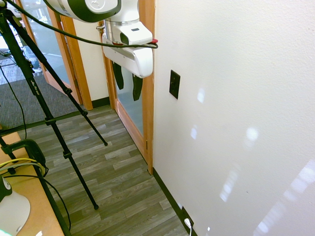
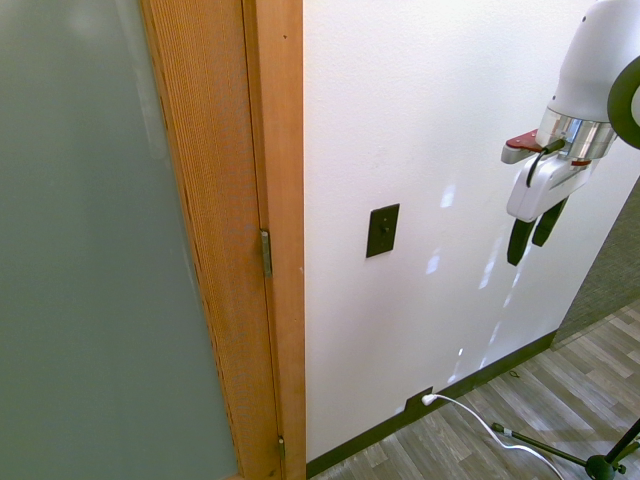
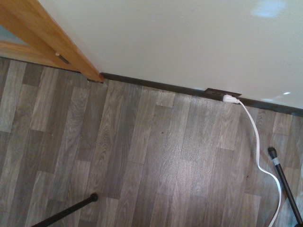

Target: Turn off the light

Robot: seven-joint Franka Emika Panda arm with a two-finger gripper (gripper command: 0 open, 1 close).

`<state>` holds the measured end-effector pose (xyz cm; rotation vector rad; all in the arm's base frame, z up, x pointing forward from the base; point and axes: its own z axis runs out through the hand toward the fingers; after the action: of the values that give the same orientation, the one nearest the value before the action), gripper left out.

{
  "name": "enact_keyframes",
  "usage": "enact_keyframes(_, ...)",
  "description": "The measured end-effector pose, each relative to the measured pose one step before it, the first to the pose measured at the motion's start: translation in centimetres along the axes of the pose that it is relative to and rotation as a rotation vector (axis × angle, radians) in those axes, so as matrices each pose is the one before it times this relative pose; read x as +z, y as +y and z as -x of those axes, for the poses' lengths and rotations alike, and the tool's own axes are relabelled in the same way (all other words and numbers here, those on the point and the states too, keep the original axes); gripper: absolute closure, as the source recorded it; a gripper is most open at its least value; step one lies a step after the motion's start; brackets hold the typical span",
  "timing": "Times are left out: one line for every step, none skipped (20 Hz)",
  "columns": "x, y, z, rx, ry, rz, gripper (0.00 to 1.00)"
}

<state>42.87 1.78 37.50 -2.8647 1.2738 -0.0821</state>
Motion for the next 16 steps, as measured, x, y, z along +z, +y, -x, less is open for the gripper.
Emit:
enact_keyframes(0.087,-0.004,0.002,-0.00157,-0.00167,0.00147,0.0)
enact_keyframes(0.077,-0.026,0.013,-0.00418,-0.00125,0.00014,0.0)
enact_keyframes(0.062,-0.305,-0.038,-0.00437,0.0111,-0.01347,0.0)
enact_keyframes(0.096,-0.598,-0.196,-0.00487,0.02806,-0.02944,0.0)
enact_keyframes(0.4,-0.801,-0.273,-0.0031,0.04174,-0.0342,0.0)
enact_keyframes(0.759,-0.806,-0.184,-0.0006,0.03581,-0.02238,0.0)
enact_keyframes(0.907,-0.746,-0.142,0.00374,0.03363,-0.01779,0.0)
enact_keyframes(0.989,-0.721,-0.172,0.00224,0.02954,-0.01753,0.0)
enact_keyframes(0.941,-0.699,-0.269,-0.00003,0.02718,-0.01689,0.0)
enact_keyframes(0.763,-0.688,-0.366,-0.00373,0.02852,-0.02109,0.0)
enact_keyframes(0.657,-0.727,-0.462,-0.00538,0.02832,-0.02485,0.0)
enact_keyframes(0.516,-0.697,-0.443,-0.00744,0.02676,-0.02363,0.0)
enact_keyframes(0.403,-0.698,-0.351,-0.00546,0.02334,-0.02025,0.0)
enact_keyframes(0.419,-0.638,-0.169,-0.0044,0.01482,-0.01426,0.0)
enact_keyframes(0.386,-0.748,-0.191,-0.00413,0.00955,-0.00913,0.0)
enact_keyframes(0.414,-0.759,-0.045,-0.00168,0.00431,-0.005,0.0)
